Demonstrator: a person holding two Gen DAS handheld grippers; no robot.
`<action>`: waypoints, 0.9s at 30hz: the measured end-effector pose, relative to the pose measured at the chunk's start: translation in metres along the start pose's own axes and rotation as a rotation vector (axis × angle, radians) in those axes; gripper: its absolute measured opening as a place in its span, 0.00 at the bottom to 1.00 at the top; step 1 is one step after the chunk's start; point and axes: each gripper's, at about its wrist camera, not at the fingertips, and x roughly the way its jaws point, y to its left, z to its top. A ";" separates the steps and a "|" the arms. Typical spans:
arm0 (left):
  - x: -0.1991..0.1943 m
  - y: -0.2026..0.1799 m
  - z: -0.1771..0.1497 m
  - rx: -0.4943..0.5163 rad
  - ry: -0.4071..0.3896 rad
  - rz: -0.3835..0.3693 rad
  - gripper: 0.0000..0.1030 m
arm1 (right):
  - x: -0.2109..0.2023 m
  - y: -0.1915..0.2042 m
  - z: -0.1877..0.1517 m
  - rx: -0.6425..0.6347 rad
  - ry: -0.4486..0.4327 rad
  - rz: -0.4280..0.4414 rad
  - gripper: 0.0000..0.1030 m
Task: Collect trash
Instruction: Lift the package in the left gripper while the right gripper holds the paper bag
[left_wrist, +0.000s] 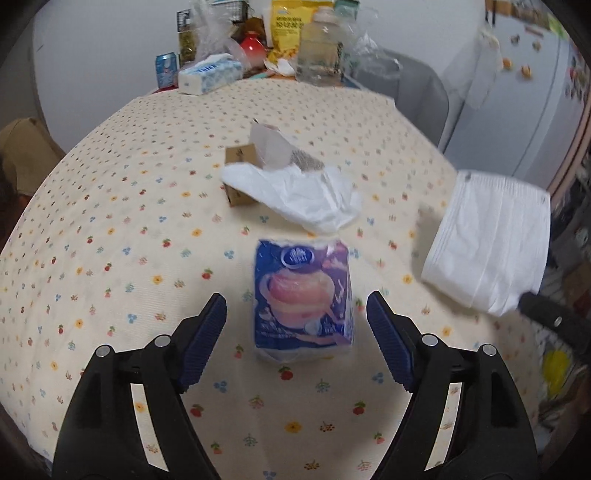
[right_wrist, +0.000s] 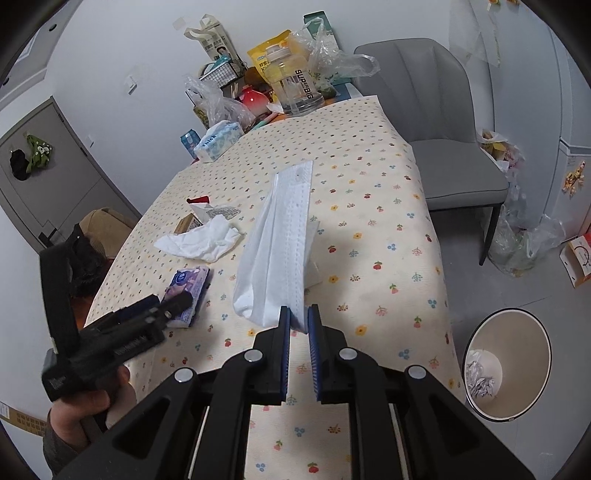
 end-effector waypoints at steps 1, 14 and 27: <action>0.002 -0.001 -0.002 0.006 0.008 0.003 0.60 | 0.001 -0.002 0.000 0.004 0.002 -0.003 0.18; -0.029 0.035 0.008 -0.082 -0.071 -0.007 0.27 | 0.024 -0.010 0.011 0.072 0.003 0.006 0.27; -0.058 0.004 0.026 -0.059 -0.149 -0.062 0.27 | -0.032 -0.020 0.018 0.073 -0.127 0.082 0.05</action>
